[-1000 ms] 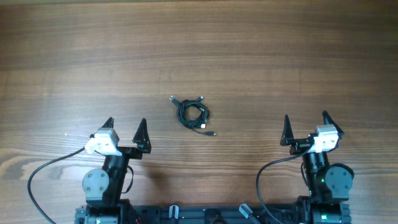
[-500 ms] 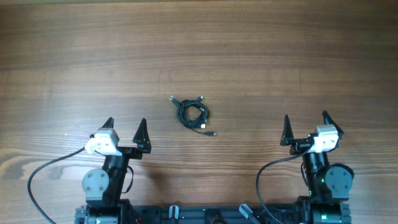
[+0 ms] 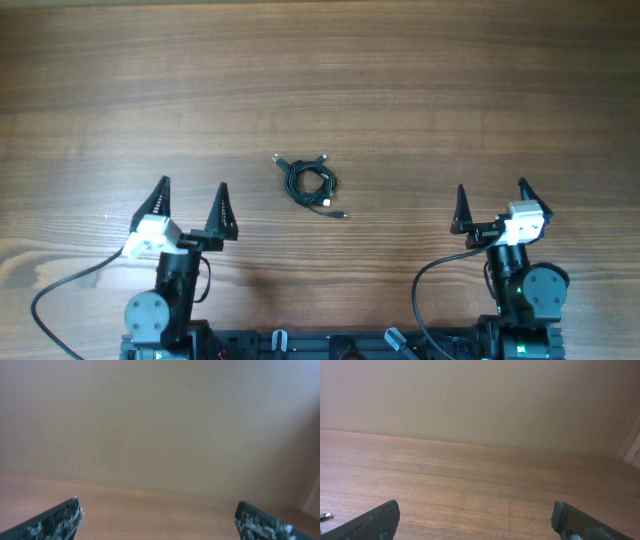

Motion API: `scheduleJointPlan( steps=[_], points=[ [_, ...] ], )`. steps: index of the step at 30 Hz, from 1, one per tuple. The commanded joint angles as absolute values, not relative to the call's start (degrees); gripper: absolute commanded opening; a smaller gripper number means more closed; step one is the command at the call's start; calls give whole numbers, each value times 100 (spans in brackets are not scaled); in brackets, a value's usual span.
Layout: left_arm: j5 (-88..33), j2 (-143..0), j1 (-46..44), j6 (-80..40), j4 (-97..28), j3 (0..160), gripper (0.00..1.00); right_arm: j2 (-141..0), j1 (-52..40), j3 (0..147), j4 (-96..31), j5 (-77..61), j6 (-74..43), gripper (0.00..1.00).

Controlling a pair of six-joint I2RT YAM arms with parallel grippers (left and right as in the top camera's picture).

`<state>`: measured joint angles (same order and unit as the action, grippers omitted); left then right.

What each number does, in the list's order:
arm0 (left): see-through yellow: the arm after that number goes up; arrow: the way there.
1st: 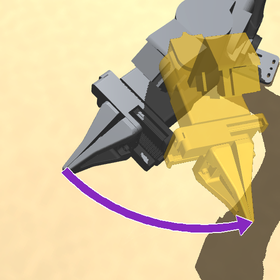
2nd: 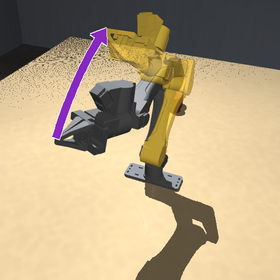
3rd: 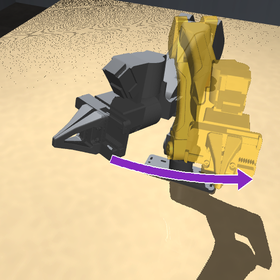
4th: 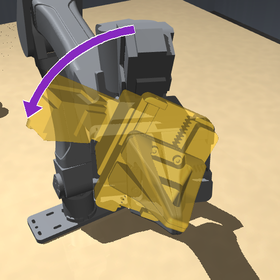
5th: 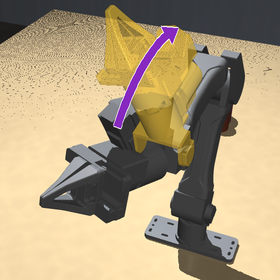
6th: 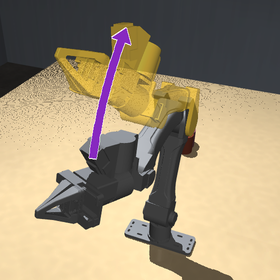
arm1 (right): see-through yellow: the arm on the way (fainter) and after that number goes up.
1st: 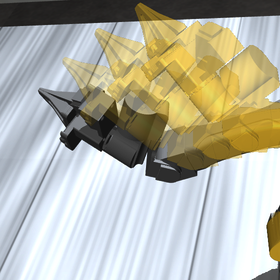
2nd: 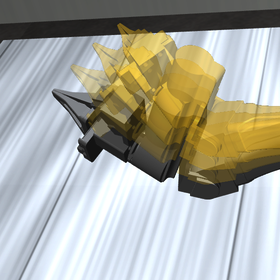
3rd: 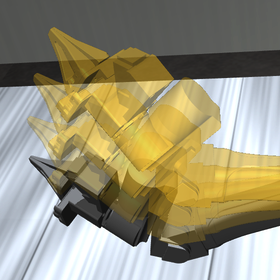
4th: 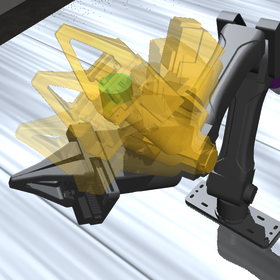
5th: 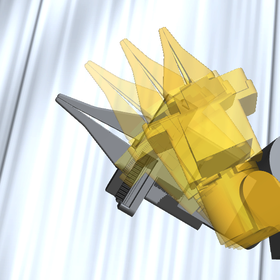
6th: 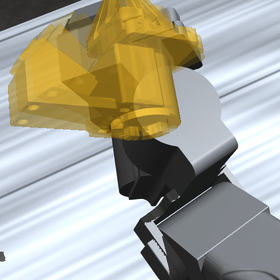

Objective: Untangle cables

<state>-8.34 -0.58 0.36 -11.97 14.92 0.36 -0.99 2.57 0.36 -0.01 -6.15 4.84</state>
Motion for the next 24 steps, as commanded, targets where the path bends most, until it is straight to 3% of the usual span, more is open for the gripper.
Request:
scheduleJointPlan(
  steps=[1, 10, 20, 24],
  points=[
    [-884, -54, 14, -1295, 1916, 32, 100, -54, 285, 30, 25, -598, 565, 100],
    [-1387, -631, 14, -1763, 930, 895, 100, -54, 285, 30, 25, -596, 565, 99],
    [-2530, -3776, -34, -2292, 460, 2480, 100, -54, 285, 30, 25, -598, 563, 100],
    [-2515, -5478, -733, -2314, -215, 3516, 100, -54, 285, 30, 25, -598, 565, 100]
  ],
)
